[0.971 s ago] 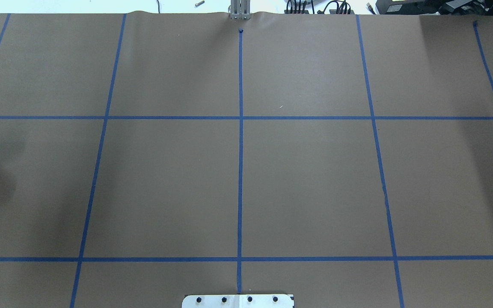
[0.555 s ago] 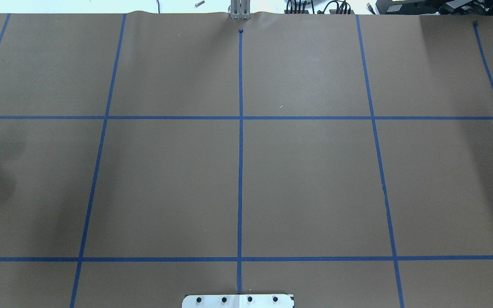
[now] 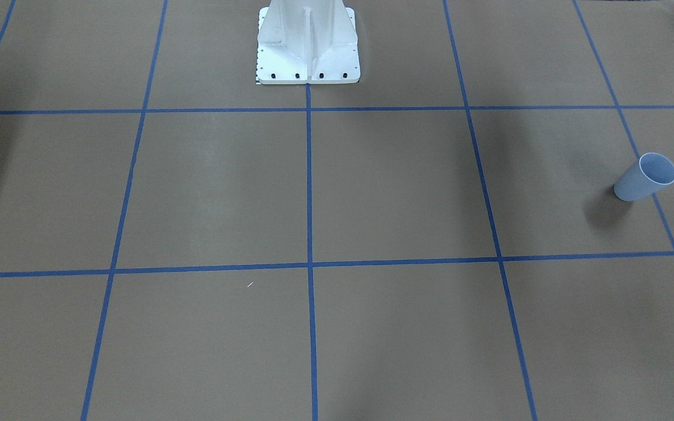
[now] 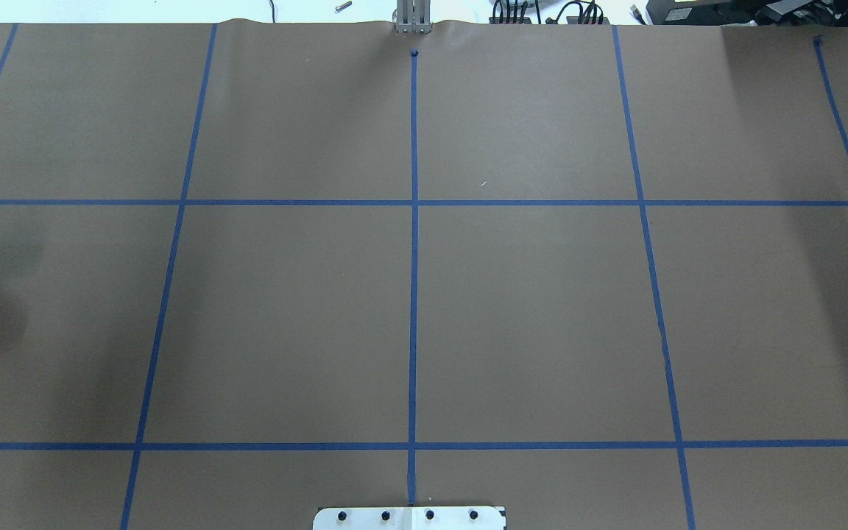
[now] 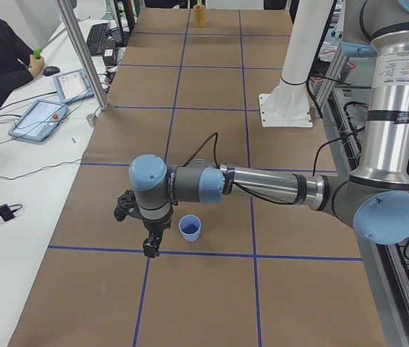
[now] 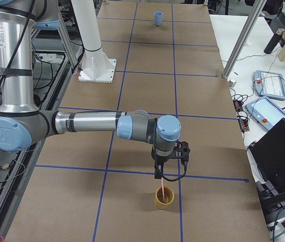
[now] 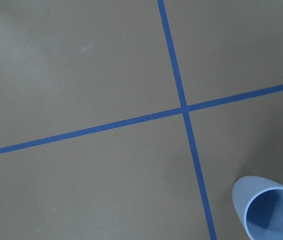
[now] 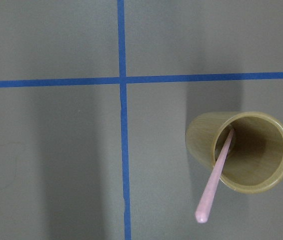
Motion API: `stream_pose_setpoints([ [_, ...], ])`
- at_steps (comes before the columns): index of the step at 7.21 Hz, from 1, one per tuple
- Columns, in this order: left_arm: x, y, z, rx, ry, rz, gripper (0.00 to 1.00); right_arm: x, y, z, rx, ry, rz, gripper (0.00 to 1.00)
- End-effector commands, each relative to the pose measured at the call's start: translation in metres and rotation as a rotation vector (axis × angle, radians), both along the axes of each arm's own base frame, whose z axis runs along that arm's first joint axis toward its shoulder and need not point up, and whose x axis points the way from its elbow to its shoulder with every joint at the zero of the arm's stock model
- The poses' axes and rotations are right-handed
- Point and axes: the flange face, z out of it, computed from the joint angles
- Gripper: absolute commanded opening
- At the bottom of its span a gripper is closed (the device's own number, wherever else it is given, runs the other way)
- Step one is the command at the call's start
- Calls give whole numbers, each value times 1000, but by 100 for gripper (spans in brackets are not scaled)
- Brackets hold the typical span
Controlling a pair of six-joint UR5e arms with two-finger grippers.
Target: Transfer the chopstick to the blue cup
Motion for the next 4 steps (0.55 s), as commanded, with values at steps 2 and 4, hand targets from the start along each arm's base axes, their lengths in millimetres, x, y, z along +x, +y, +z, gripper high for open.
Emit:
stream_pose_setpoints([
  [2,3,2,8,-4,3,9,98,0,-3,-3,6,0,0,100],
  [4,8,0,22,-28,3,3,98,0,0,-2,4,0,1,100],
])
